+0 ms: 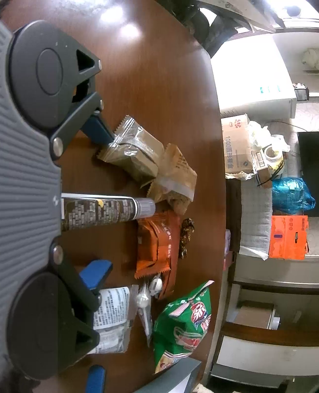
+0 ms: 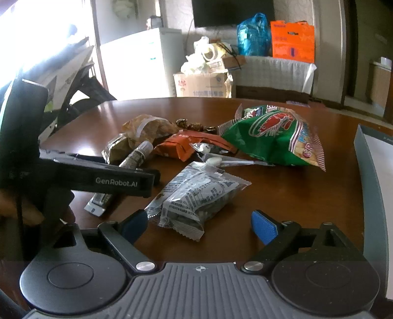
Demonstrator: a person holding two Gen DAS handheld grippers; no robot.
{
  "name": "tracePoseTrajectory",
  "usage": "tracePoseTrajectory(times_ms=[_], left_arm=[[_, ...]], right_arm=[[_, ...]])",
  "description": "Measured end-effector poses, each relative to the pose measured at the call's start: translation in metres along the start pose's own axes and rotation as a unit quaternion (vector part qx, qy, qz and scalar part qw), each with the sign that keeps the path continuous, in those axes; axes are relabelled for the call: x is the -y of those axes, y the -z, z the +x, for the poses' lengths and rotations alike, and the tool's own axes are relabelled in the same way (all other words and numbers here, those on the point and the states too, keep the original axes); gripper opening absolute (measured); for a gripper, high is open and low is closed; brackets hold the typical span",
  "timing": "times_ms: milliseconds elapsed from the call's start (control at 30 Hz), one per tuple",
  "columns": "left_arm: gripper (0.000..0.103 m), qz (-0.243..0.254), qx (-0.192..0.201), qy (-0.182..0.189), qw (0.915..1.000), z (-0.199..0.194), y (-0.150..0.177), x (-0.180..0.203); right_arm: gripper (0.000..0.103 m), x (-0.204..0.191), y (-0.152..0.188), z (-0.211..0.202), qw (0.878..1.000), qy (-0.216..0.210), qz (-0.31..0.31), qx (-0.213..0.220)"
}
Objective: Organize snacks
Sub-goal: 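Grasp the clear wrapped packet with the right gripper while the left grasps the slim tube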
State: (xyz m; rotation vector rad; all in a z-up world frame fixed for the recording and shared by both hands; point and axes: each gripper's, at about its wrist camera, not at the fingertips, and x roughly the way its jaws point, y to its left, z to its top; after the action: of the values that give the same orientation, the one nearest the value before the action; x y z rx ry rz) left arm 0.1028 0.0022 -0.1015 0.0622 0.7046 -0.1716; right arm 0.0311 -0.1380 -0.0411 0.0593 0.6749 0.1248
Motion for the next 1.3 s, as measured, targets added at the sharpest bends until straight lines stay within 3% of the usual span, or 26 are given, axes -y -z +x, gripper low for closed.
tracePoseTrajectory(times_ms=[200,400,700,833,933,1033,1100,1300], left_arm=[[0.103,-0.016,0.001,-0.012,0.9998,0.004,-0.003,-0.005],[0.103,-0.031,0.002,-0.034,0.9989,0.009,-0.006,-0.014],[0.102,-0.003,-0.006,0.017,0.9998,-0.002,0.001,-0.010],[0.101,0.014,0.001,0.022,0.9997,0.004,0.000,-0.005],[0.092,0.019,0.008,0.031,0.9993,0.002,0.001,-0.003],[0.074,0.035,0.020,0.054,0.9977,0.000,0.004,0.000],[0.051,0.040,0.027,0.068,0.9965,0.000,0.004,0.002],[0.046,0.027,0.021,0.098,0.9946,-0.005,0.003,-0.001]], right_arm=[[0.093,0.004,-0.005,-0.010,0.998,-0.039,0.040,0.012],[0.092,0.014,-0.007,-0.005,0.997,-0.021,0.079,0.005],[0.082,0.011,-0.013,0.009,0.999,-0.009,0.053,0.001],[0.071,0.008,-0.016,0.012,0.999,-0.008,0.034,-0.004],[0.070,0.006,-0.015,0.013,1.000,-0.001,0.015,-0.010],[0.070,0.005,-0.015,0.015,1.000,0.006,0.002,-0.011],[0.070,0.004,-0.015,0.017,1.000,0.006,-0.001,-0.010],[0.070,0.006,-0.019,0.023,1.000,0.015,-0.013,-0.005]])
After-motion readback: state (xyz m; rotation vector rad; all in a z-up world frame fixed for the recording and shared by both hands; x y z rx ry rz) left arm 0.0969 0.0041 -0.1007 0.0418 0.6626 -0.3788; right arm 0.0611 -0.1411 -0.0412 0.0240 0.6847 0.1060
